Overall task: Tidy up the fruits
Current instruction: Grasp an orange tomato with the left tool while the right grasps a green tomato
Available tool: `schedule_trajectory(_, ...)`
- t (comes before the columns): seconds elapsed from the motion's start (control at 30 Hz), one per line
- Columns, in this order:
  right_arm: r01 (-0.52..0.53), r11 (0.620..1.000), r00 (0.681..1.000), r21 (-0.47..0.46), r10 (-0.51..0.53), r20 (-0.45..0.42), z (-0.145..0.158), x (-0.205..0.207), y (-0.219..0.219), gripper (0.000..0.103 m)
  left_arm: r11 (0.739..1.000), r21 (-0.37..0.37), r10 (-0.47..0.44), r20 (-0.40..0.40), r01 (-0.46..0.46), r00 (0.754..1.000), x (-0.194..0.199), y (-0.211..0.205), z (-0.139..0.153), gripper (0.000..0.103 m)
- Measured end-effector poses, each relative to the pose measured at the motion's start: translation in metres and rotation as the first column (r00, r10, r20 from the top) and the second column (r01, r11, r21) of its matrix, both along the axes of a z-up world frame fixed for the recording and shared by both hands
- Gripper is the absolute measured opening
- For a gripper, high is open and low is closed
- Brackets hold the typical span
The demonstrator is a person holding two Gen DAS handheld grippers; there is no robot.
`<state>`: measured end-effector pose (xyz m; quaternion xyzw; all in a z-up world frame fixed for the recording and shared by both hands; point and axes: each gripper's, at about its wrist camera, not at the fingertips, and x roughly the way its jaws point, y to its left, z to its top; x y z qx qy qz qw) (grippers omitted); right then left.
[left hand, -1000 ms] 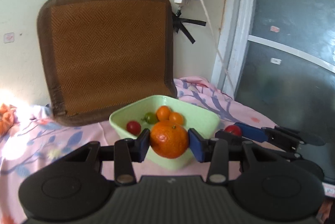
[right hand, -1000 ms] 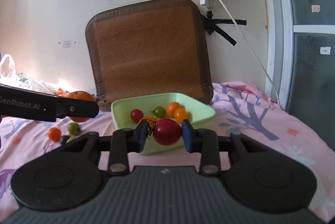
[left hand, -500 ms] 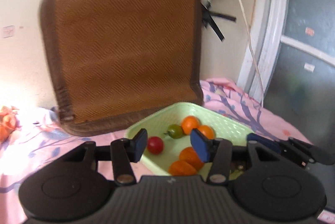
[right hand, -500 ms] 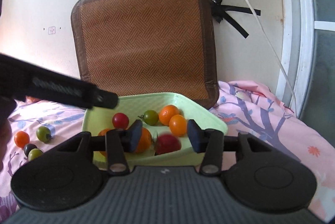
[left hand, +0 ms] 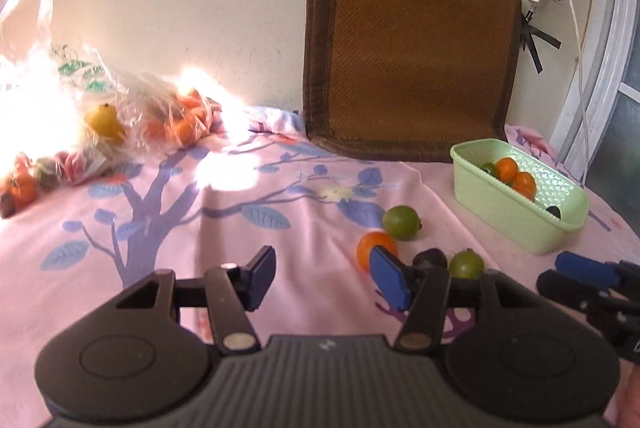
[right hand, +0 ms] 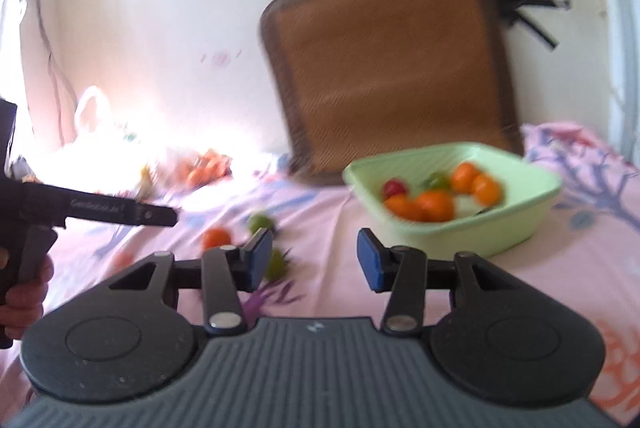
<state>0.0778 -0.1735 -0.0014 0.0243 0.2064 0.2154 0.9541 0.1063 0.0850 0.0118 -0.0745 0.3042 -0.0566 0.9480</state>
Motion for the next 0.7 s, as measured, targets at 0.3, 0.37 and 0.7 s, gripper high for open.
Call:
schedule_trajectory(0.3,-0.040,0.996,0.994,-0.080,0.032,-0.102,-0.013,0.022,0.037,0.050,0.994,-0.070,-0.090,-0.009,0.089,0.996,0.028,-0.010,-0.008,0.059)
schedule_trajectory(0.37,-0.050,0.994,0.992,-0.096,0.038,-0.121,-0.014,0.030,0.043,0.050,0.993,-0.071,-0.099,-0.012,0.098,0.995,0.035,-0.015,-0.010,0.059)
schedule_trajectory(0.7,-0.073,0.993,0.985,-0.094,0.057,-0.166,-0.017,0.037,0.046,0.030,0.987,-0.069,-0.147,-0.012,0.146,0.989,0.012,-0.022,-0.013,0.029)
